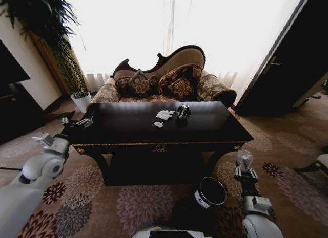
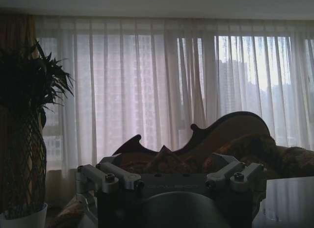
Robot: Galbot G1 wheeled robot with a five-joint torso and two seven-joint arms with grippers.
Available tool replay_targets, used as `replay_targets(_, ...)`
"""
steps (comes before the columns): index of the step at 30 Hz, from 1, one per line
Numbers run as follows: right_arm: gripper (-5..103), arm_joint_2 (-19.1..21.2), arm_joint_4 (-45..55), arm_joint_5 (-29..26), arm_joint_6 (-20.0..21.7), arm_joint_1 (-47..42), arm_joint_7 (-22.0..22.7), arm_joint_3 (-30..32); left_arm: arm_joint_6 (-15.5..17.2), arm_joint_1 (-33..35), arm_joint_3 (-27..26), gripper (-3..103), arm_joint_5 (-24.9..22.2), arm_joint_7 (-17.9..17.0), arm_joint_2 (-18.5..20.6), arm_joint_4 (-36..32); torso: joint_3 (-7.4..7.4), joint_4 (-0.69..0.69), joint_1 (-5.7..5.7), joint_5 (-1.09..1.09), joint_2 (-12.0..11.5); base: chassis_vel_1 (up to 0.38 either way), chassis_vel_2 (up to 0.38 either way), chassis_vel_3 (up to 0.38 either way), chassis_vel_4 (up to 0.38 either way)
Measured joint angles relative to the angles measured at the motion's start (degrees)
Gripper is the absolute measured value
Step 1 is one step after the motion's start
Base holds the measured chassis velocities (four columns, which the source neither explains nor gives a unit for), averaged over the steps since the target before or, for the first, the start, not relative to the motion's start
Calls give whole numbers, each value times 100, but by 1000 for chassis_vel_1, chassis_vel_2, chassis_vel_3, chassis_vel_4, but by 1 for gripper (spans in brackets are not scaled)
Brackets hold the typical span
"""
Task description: Move to the front of the table and place the trash on the table into the trash bin.
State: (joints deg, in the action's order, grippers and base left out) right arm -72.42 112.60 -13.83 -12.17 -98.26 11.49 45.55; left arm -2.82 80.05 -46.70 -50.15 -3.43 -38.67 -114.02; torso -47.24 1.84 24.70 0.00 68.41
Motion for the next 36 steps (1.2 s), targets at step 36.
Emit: replay_targets(36, 25, -155, -4627, -840, -483, 2193, -670, -970, 8, 37, -10, 100, -125, 236, -138, 59, -1, 3, 1, 0, 0, 0, 0, 0, 0)
